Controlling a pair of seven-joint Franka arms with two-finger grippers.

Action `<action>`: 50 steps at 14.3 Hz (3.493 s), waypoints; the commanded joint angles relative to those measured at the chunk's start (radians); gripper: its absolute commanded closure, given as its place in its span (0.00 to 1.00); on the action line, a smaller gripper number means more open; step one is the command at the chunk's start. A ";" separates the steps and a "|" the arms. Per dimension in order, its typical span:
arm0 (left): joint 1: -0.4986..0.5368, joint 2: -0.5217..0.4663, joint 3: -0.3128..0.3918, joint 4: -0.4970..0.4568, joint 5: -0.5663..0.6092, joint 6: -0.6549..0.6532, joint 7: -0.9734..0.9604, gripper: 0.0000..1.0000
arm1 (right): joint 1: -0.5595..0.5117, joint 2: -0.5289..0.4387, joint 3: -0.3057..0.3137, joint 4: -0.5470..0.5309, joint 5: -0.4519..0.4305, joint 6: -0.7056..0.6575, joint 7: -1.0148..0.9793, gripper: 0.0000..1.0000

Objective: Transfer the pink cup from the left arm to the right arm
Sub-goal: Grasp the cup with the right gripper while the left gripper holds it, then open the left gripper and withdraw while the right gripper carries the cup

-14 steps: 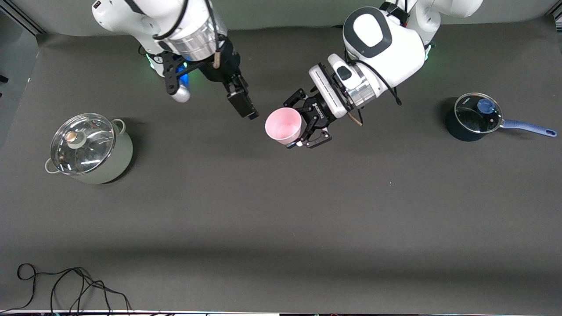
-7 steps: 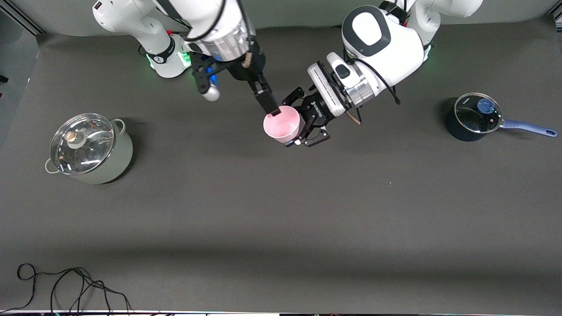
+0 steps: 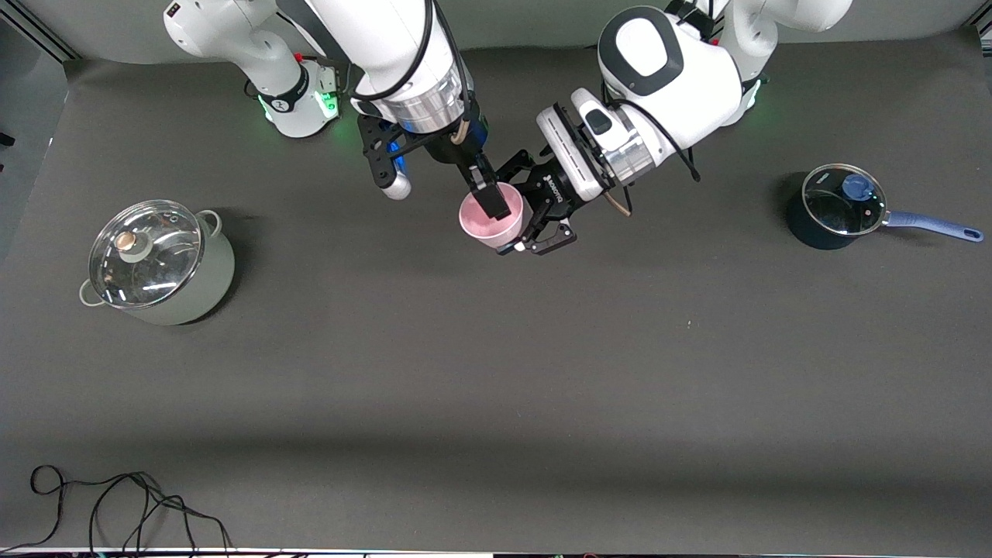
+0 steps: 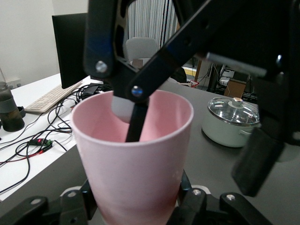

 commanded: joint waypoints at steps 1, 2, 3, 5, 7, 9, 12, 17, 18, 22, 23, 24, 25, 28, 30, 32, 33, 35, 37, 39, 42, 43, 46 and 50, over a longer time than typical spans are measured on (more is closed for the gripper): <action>-0.017 -0.009 0.007 0.006 -0.028 0.018 0.020 0.61 | -0.006 0.014 -0.007 0.061 0.002 -0.007 0.016 0.31; -0.017 -0.009 0.007 0.006 -0.028 0.018 0.020 0.61 | -0.008 0.012 -0.009 0.061 0.002 -0.007 0.015 0.31; -0.017 -0.009 0.007 0.006 -0.028 0.018 0.020 0.61 | -0.008 0.012 -0.011 0.061 0.002 -0.007 0.015 0.32; -0.015 -0.011 0.007 0.007 -0.028 0.020 0.020 0.61 | -0.007 0.015 -0.011 0.058 0.002 -0.007 0.013 0.46; -0.015 -0.009 0.007 0.007 -0.030 0.018 0.020 0.60 | -0.007 0.017 -0.011 0.057 0.002 -0.007 0.008 0.70; -0.015 -0.009 0.007 0.007 -0.030 0.018 0.020 0.60 | -0.008 0.015 -0.011 0.057 0.002 -0.007 -0.010 1.00; -0.015 -0.008 0.007 0.009 -0.030 0.018 0.020 0.57 | -0.010 0.015 -0.011 0.055 0.003 -0.007 -0.024 1.00; -0.015 -0.006 0.007 0.010 -0.039 0.018 0.019 0.54 | -0.013 0.015 -0.014 0.055 0.002 -0.007 -0.036 1.00; -0.015 -0.006 0.007 0.013 -0.039 0.018 0.019 0.47 | -0.013 0.015 -0.014 0.054 0.002 -0.007 -0.047 1.00; -0.015 -0.006 0.007 0.015 -0.037 0.044 0.010 0.01 | -0.017 0.011 -0.015 0.051 0.002 -0.007 -0.090 1.00; -0.015 -0.006 0.007 0.016 -0.033 0.057 0.011 0.01 | -0.022 0.011 -0.015 0.051 0.003 -0.007 -0.090 1.00; -0.015 -0.006 0.007 0.015 -0.033 0.057 0.011 0.01 | -0.022 0.011 -0.015 0.051 0.003 -0.007 -0.090 1.00; -0.015 -0.006 0.009 0.015 -0.031 0.057 0.013 0.01 | -0.022 0.012 -0.015 0.049 0.003 -0.007 -0.090 1.00; -0.012 0.000 0.009 0.009 -0.025 0.063 0.014 0.01 | -0.028 0.012 -0.015 0.046 0.003 -0.007 -0.143 1.00; -0.006 0.014 0.010 -0.002 -0.023 0.098 0.017 0.01 | -0.045 0.005 -0.015 0.012 0.003 -0.020 -0.252 1.00; 0.009 0.024 0.016 -0.004 -0.022 0.112 0.017 0.01 | -0.074 0.001 -0.015 -0.008 0.003 -0.040 -0.344 1.00; 0.037 0.032 0.016 -0.004 -0.022 0.106 0.017 0.01 | -0.091 0.001 -0.015 -0.012 0.003 -0.066 -0.401 1.00; 0.084 0.052 0.015 -0.005 -0.010 0.083 0.014 0.01 | -0.138 0.001 -0.017 -0.031 0.003 -0.116 -0.525 1.00; 0.153 0.064 0.015 -0.014 -0.002 -0.039 0.003 0.01 | -0.190 0.001 -0.017 -0.043 0.003 -0.180 -0.628 1.00; 0.242 0.066 0.016 -0.022 0.073 -0.205 -0.091 0.01 | -0.239 -0.017 -0.026 -0.087 0.003 -0.230 -0.767 1.00; 0.376 0.064 0.016 0.031 0.398 -0.493 -0.434 0.01 | -0.281 -0.080 -0.101 -0.219 0.002 -0.236 -1.020 1.00; 0.414 0.064 0.018 0.060 0.474 -0.578 -0.519 0.01 | -0.280 -0.091 -0.151 -0.254 0.003 -0.236 -1.100 1.00; 0.544 0.055 0.020 0.149 0.692 -0.850 -0.724 0.01 | -0.278 -0.103 -0.259 -0.337 0.003 -0.225 -1.293 1.00; 0.624 0.061 0.020 0.347 1.118 -1.179 -1.006 0.00 | -0.275 -0.111 -0.356 -0.507 0.003 -0.102 -1.453 1.00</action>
